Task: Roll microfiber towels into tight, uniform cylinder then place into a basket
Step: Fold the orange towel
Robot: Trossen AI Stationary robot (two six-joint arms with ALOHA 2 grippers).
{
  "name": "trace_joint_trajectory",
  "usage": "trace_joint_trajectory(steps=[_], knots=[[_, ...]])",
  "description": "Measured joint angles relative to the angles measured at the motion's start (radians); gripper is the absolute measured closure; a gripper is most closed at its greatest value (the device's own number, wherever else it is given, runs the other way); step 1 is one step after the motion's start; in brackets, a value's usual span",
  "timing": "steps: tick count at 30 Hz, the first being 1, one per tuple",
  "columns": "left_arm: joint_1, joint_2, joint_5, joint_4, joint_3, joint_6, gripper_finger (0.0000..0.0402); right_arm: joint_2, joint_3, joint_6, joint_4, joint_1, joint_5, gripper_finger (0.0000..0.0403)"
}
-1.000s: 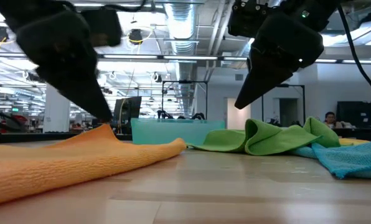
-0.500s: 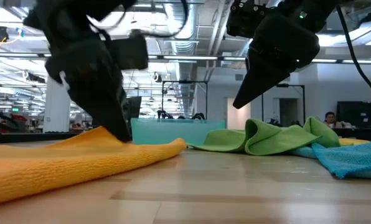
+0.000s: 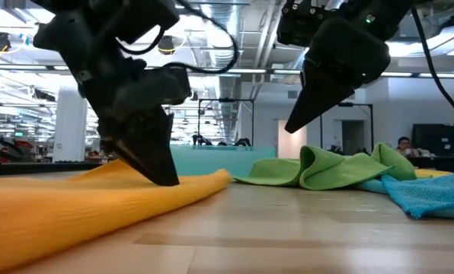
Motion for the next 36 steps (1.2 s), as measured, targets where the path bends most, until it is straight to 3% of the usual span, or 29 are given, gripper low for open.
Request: trace_joint_trajectory(steps=[3, 6, 12, 18, 26, 36], knots=[[0.011, 0.004, -0.128, -0.024, -0.003, -0.139, 0.0295, 0.0, 0.0, 0.0, 0.0, 0.002, 0.0, 0.0285], [0.023, 0.006, -0.157, 0.031, -0.006, -0.174, 0.0295, 0.0, 0.0, 0.0, -0.002, 0.003, 0.0, 0.0285], [0.021, 0.003, -0.138, 0.122, 0.041, 0.004, 0.0295, 0.0, 0.0, 0.0, -0.007, 0.01, 0.0, 0.0285], [-0.011, -0.03, -0.14, -0.025, 0.161, 0.193, 0.0295, 0.0, 0.0, -0.001, -0.004, 0.01, 0.0, 0.0285], [-0.164, -0.109, -0.178, -0.298, 0.289, 0.238, 0.0295, 0.0, -0.001, -0.074, 0.085, 0.035, -0.004, 0.0285], [-0.412, -0.123, -0.208, -0.362, 0.293, 0.239, 0.0295, 0.0, -0.001, -0.106, 0.26, 0.142, -0.009, 0.0285]])
